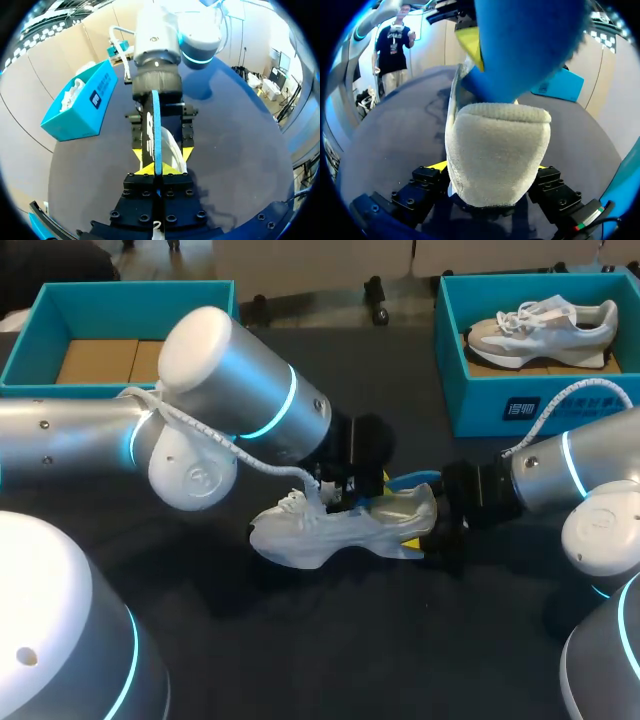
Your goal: Take the shoe out of the shoebox, open the shoe tongue, remove and reinsert the insole, then place the shoe into the shoebox
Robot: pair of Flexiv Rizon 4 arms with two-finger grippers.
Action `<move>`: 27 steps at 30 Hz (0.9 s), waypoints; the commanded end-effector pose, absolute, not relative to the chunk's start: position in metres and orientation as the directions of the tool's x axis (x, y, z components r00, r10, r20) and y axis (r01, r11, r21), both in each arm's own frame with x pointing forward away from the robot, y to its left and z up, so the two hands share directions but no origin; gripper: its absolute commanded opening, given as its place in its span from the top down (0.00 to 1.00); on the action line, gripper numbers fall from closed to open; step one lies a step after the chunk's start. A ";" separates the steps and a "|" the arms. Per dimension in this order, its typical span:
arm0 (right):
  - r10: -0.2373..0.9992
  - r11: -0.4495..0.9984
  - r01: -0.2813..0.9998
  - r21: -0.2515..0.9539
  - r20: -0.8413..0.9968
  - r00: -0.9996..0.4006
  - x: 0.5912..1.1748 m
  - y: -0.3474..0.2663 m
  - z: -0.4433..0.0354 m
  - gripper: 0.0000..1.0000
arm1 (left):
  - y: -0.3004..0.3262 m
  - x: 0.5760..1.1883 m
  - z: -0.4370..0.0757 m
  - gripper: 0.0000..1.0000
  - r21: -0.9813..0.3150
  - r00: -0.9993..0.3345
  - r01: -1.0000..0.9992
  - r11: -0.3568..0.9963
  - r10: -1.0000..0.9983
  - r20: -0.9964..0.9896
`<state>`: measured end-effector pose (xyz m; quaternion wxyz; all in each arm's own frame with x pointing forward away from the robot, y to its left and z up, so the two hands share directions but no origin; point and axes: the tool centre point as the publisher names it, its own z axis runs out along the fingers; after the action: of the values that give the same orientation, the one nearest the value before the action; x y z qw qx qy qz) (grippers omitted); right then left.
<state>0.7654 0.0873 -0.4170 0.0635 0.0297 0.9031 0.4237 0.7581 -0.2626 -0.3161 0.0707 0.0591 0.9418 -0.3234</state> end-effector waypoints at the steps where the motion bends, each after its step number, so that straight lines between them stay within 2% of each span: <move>1: 0.108 0.643 0.000 0.766 -0.091 -0.990 0.765 0.088 -0.418 1.00 | -0.253 0.754 -0.292 1.00 -0.633 -0.984 0.155 0.759 0.059 -0.170; 27: 0.108 0.643 0.000 0.766 -0.091 -0.990 0.765 0.088 -0.418 1.00 | -0.264 0.722 -0.193 1.00 -0.804 -0.999 -0.040 0.594 -0.018 0.037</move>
<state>0.7653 0.0873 -0.4170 0.0636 0.0295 0.9031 0.4238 0.7284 -0.2694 -0.2012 -0.0153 -0.0134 0.8935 -0.4485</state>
